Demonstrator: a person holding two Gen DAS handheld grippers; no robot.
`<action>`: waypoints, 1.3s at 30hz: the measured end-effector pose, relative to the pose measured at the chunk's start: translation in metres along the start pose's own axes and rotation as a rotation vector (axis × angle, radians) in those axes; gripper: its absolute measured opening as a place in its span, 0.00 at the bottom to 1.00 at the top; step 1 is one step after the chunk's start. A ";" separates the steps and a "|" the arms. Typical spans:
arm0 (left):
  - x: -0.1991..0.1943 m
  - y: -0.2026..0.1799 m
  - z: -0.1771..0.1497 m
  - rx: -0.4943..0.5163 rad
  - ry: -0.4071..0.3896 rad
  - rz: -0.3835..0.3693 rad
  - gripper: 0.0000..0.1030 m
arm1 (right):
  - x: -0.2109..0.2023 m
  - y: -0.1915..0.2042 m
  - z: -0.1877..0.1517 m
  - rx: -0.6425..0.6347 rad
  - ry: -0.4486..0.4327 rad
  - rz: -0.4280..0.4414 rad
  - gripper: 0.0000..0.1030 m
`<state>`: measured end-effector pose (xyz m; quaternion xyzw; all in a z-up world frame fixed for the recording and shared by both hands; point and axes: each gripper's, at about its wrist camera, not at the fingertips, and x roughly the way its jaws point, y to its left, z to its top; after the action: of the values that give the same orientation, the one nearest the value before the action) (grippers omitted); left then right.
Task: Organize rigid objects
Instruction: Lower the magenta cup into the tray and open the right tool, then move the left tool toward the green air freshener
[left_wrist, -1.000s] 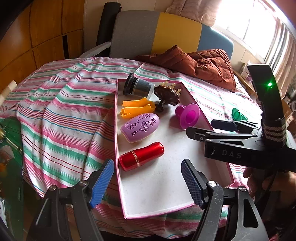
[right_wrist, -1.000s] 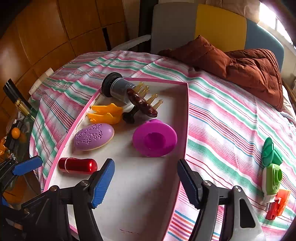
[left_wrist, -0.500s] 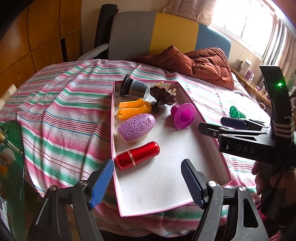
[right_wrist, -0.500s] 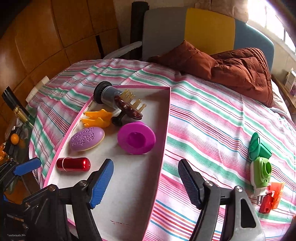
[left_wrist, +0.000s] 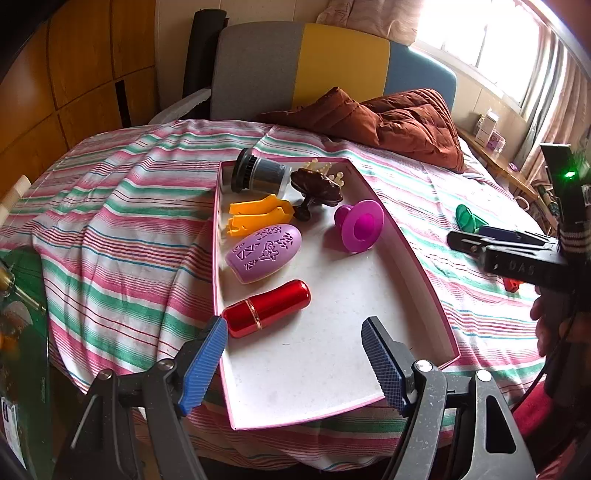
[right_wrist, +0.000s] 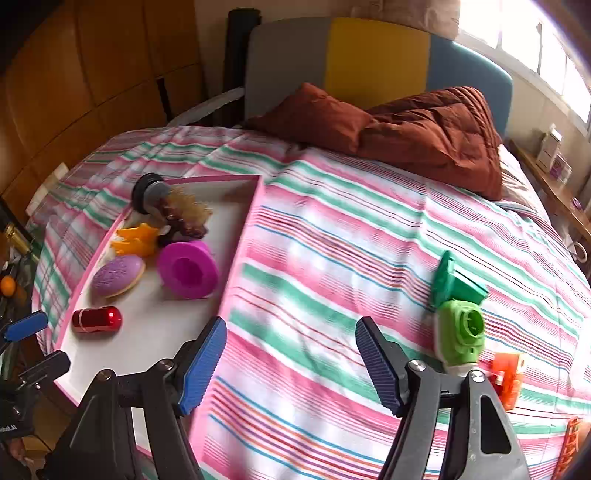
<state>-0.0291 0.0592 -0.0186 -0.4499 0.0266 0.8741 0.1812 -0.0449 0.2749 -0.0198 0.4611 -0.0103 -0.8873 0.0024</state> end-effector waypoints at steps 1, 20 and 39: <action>0.000 -0.001 0.000 0.001 0.002 0.000 0.73 | -0.001 -0.006 0.000 0.009 -0.001 -0.009 0.71; 0.006 -0.031 0.010 0.083 0.013 -0.001 0.73 | -0.029 -0.160 -0.023 0.323 -0.058 -0.208 0.71; 0.029 -0.097 0.027 0.202 0.048 -0.085 0.73 | -0.051 -0.240 -0.057 0.767 -0.113 -0.203 0.71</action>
<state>-0.0325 0.1640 -0.0138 -0.4509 0.0997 0.8474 0.2619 0.0325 0.5145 -0.0159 0.3774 -0.2955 -0.8388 -0.2583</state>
